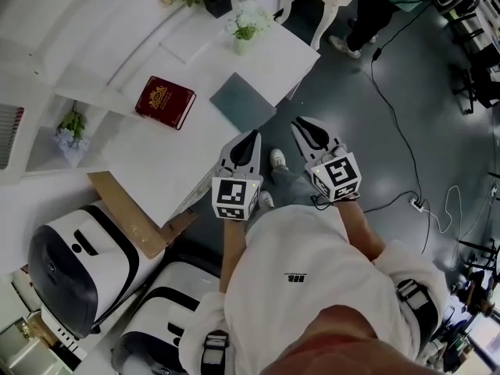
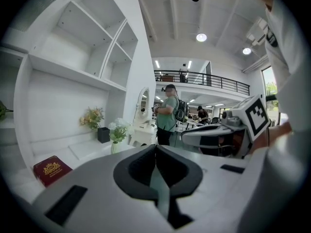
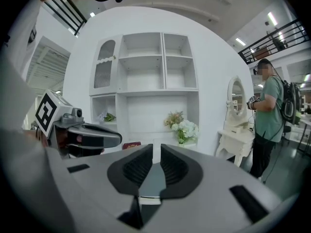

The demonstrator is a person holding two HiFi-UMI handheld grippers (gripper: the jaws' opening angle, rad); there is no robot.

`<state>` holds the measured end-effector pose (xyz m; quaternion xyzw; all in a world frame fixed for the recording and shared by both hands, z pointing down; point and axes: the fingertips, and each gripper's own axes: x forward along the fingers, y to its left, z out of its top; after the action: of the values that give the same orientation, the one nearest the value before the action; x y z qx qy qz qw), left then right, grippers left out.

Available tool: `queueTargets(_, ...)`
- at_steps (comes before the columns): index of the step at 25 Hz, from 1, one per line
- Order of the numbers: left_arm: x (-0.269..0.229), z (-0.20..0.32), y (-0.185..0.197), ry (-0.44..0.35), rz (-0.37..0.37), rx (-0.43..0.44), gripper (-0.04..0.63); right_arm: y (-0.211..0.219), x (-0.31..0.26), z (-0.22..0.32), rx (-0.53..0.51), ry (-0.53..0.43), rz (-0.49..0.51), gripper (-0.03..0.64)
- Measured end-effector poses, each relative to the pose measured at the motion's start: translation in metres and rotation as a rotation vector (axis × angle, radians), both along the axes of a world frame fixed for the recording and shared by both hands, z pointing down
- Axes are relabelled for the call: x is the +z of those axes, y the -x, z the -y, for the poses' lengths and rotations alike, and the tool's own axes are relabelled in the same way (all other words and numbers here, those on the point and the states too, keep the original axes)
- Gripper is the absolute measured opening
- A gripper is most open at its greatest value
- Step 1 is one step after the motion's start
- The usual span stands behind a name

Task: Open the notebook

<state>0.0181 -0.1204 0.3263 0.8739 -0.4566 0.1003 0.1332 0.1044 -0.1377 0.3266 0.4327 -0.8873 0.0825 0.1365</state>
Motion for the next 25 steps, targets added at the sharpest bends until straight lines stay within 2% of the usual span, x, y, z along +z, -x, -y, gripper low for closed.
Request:
queueTargets(12, 0.048, 0.054, -0.005, 0.077, 0.015, -0.022, 0.0, 0.003, 0.052, 0.06, -0.05, 0.067, -0.038, 0.035)
queueTargets(25, 0.101, 0.087, 0.008, 0.126, 0.031, -0.049, 0.0, 0.021, 0.117, 0.091, -0.098, 0.159, -0.058, 0.037)
